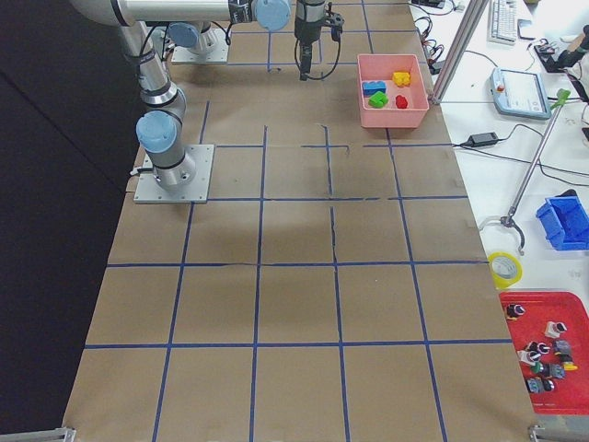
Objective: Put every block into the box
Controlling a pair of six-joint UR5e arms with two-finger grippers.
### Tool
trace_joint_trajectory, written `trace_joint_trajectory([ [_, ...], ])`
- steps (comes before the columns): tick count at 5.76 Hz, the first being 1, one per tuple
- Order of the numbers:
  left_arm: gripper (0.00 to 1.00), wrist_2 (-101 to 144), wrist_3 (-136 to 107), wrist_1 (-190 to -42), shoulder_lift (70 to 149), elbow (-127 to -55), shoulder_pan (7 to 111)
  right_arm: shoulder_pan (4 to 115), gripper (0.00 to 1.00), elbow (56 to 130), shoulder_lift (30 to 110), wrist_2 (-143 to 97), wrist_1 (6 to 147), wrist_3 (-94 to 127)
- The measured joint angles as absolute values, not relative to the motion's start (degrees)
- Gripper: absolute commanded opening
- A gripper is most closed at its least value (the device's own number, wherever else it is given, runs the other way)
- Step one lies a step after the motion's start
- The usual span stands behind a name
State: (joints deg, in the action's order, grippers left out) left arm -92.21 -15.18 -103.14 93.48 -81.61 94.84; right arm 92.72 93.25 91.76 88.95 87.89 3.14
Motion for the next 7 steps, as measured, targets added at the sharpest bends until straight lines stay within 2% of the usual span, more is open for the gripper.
trace_joint_trajectory([
  [4,0.99,-91.80,-1.83,-102.21,92.82,-83.17,94.75,92.71,1.00,93.08,91.72,88.97,87.89,2.98],
  [7,0.97,-89.97,-0.69,-97.46,92.71,-83.84,94.83,92.64,1.00,93.04,91.67,88.95,87.93,2.99],
])
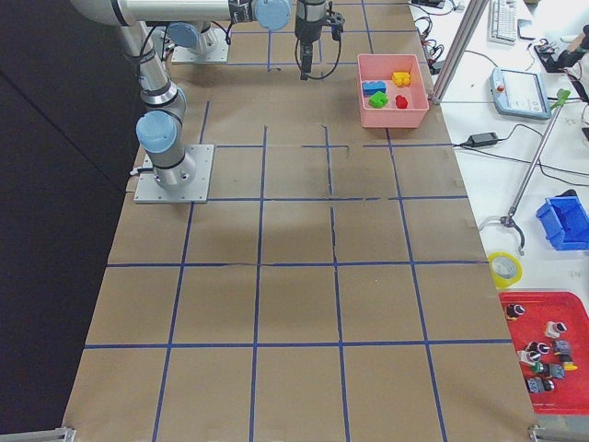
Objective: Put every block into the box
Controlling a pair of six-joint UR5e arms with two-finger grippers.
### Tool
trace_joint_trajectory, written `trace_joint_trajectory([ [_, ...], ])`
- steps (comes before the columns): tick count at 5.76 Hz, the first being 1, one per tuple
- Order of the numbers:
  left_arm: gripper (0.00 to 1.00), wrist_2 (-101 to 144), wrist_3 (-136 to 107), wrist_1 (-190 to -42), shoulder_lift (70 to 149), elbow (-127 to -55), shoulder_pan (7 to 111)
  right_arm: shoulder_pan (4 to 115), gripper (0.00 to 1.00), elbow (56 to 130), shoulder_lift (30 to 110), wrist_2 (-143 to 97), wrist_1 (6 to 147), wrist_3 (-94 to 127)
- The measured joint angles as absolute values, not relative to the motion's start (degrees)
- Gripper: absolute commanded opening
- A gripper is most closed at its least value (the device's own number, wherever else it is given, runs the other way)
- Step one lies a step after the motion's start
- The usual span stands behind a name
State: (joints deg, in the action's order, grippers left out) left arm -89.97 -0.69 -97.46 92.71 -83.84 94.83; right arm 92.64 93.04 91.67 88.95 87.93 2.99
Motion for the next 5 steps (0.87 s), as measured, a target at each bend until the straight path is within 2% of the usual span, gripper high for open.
trace_joint_trajectory([
  [5,1.00,-89.71,-0.73,-97.27,92.33,-84.11,94.83,92.72,1.00,93.68,91.64,88.94,87.96,3.20],
])
